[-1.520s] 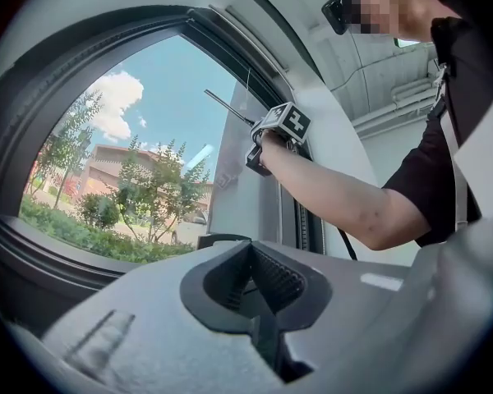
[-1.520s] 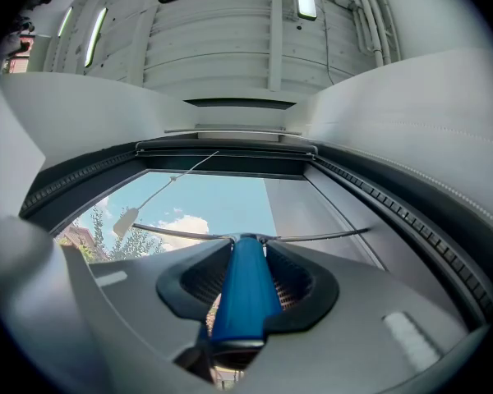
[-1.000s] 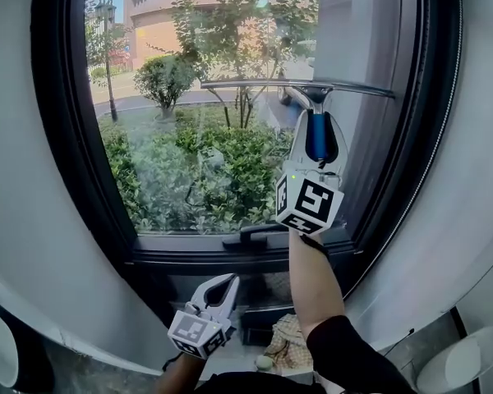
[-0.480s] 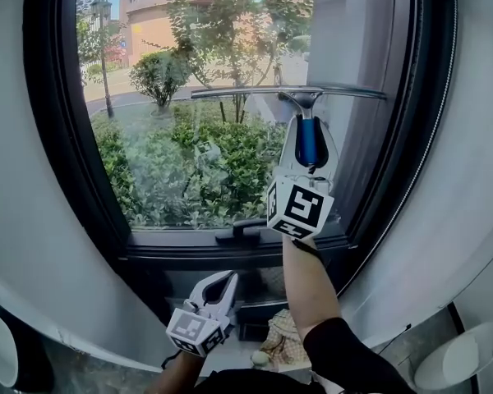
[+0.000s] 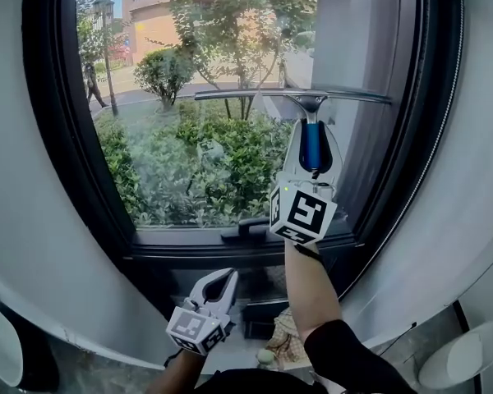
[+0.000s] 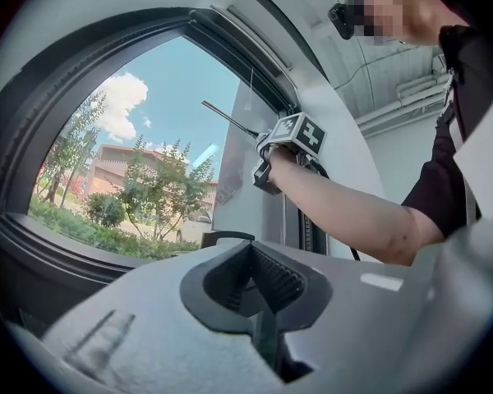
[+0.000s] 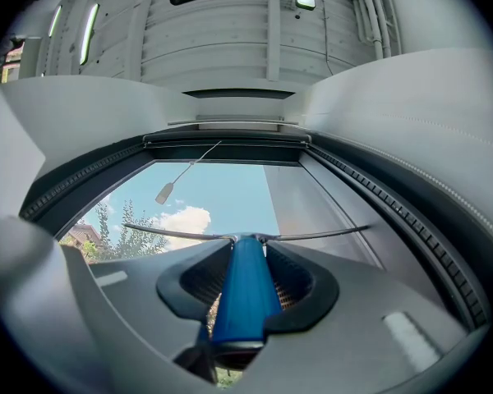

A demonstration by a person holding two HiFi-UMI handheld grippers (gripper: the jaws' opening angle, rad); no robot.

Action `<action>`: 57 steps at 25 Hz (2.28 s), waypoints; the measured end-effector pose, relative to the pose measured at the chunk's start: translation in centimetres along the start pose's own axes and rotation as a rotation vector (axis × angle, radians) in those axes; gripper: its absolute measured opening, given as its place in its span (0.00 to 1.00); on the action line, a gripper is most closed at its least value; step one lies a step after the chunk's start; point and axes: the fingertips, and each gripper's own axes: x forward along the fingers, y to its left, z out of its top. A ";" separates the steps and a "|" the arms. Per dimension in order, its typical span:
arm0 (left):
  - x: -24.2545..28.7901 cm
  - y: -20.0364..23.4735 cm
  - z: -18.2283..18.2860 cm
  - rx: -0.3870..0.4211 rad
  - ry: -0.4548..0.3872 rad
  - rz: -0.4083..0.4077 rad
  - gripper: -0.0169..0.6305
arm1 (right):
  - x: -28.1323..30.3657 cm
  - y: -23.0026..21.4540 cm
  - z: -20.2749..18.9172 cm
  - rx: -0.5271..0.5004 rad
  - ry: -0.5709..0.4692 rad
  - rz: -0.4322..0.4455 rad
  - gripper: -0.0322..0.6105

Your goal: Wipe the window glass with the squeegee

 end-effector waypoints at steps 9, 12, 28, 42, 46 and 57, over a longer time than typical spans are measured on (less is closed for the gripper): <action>0.3 0.1 -0.2 -0.002 -0.003 0.001 0.03 | -0.8 0.0 -1.8 0.011 0.039 0.004 0.25; 0.4 0.1 -0.1 -0.009 0.002 0.002 0.03 | -1.2 0.1 -2.2 0.014 0.048 0.003 0.25; 0.5 -0.4 -1.2 -0.028 0.017 -0.022 0.03 | -3.2 -0.1 -3.1 -0.006 0.072 0.005 0.25; 1.1 -1.3 -1.6 -0.040 0.027 -0.060 0.03 | -5.3 0.0 -4.1 -0.037 0.104 0.017 0.25; 1.1 -1.5 -1.7 -0.041 0.030 -0.065 0.03 | -5.6 0.0 -4.1 -0.037 0.106 0.017 0.25; 0.9 -1.5 -2.1 -0.057 0.032 -0.061 0.03 | -6.9 0.0 -5.3 -0.029 0.143 0.012 0.25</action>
